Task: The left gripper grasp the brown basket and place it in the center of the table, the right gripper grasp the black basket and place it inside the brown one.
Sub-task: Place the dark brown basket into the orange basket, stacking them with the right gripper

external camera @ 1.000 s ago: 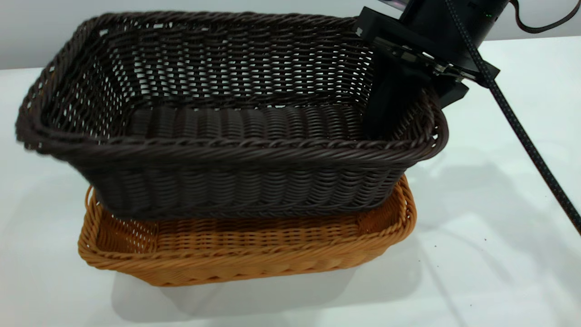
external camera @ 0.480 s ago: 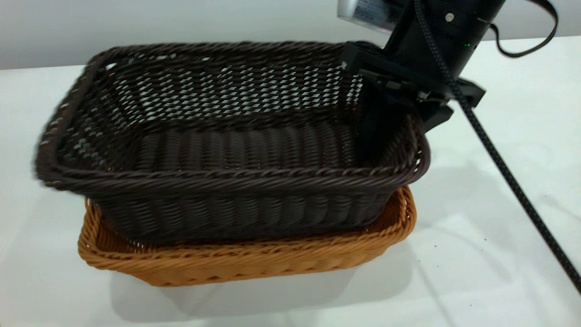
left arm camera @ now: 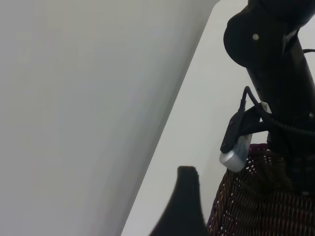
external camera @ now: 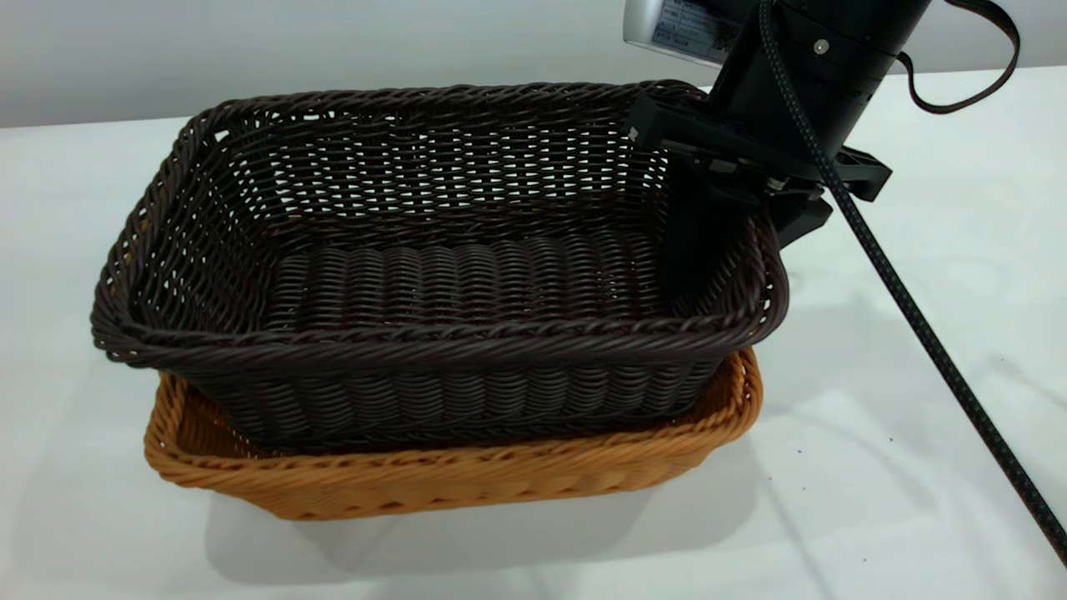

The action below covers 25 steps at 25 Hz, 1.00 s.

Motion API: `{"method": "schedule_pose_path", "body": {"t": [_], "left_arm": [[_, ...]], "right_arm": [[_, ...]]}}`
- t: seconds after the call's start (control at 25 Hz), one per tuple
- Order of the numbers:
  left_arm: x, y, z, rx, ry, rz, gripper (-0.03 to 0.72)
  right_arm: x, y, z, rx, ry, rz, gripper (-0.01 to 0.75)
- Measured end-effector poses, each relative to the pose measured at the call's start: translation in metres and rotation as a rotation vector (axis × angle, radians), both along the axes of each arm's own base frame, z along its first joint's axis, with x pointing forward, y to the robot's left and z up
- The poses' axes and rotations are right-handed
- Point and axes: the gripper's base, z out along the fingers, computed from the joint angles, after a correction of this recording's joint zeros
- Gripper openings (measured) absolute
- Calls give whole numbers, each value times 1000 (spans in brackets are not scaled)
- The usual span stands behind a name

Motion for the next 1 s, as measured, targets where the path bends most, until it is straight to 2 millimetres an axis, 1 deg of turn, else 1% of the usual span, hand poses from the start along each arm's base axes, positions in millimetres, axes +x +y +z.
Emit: {"method": "schedule_pose_path", "body": {"t": [0.2,0.28,0.36,0.44,0.56,0.64,0.76,1.0], "left_arm": [[0,0,0,3,1,3,585],[0,0,0,2,2,3,585],[0,0,0,2,2,3,585],[0,0,0,3,2,3,585],[0,0,0,3,2,4,585],[0,0,0,4,2,4,585],[0,0,0,4,2,4,585],[0,0,0,4,2,4,585]], "right_arm": [[-2,0,0,9,1,51,226],[-4,0,1,10,17,62,256],[-5,1,1,21,27,65,328],[-7,1,1,21,47,85,428],[-8,1,2,24,52,87,556],[-8,1,2,26,50,88,608],[-8,1,2,25,49,89,637],[-8,1,2,19,47,95,641]]}}
